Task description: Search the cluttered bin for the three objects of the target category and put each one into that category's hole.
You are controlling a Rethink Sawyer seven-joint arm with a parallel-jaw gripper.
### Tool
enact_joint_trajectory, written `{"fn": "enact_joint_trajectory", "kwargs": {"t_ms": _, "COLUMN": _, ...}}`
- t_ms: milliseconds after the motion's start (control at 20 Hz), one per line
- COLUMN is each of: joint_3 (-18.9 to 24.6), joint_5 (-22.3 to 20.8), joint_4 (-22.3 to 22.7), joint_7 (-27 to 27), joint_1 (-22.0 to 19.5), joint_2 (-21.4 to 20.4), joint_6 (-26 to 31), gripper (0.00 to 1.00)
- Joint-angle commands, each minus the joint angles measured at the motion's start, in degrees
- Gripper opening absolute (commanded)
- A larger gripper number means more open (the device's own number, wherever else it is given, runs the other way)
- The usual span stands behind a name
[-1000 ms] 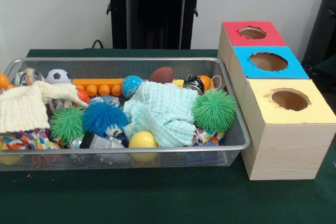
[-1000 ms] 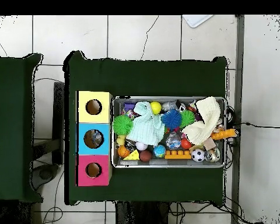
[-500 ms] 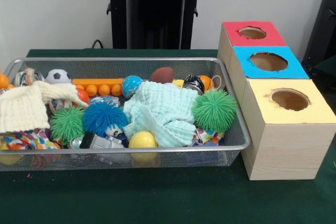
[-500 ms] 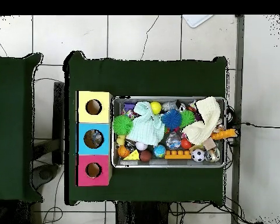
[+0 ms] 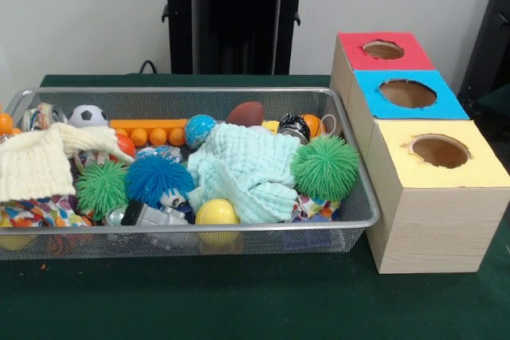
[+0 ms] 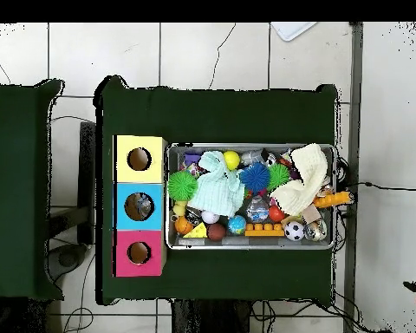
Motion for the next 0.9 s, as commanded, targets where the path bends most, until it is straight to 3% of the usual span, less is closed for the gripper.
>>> {"fn": "enact_joint_trajectory", "kwargs": {"t_ms": 50, "joint_3": -1.0, "joint_5": -0.9, "joint_4": 8.9, "joint_7": -4.4, "joint_1": 2.6, "joint_2": -2.5, "joint_6": -2.7, "gripper": 1.00}}
{"fn": "enact_joint_trajectory", "kwargs": {"t_ms": 450, "joint_3": -0.4, "joint_5": -1.2, "joint_4": 12.5, "joint_7": -4.5, "joint_1": 3.9, "joint_2": -5.1, "joint_6": -5.3, "gripper": 1.00}}
{"fn": "enact_joint_trajectory", "kwargs": {"t_ms": 700, "joint_3": -0.2, "joint_5": 0.7, "joint_4": 16.0, "joint_7": -3.1, "joint_1": 5.3, "joint_2": -8.5, "joint_6": -6.2, "gripper": 1.00}}
{"fn": "enact_joint_trajectory", "kwargs": {"t_ms": 900, "joint_3": -1.3, "joint_5": 0.5, "joint_4": 15.7, "joint_7": -1.6, "joint_1": 6.1, "joint_2": -8.2, "joint_6": -7.3, "gripper": 1.00}}
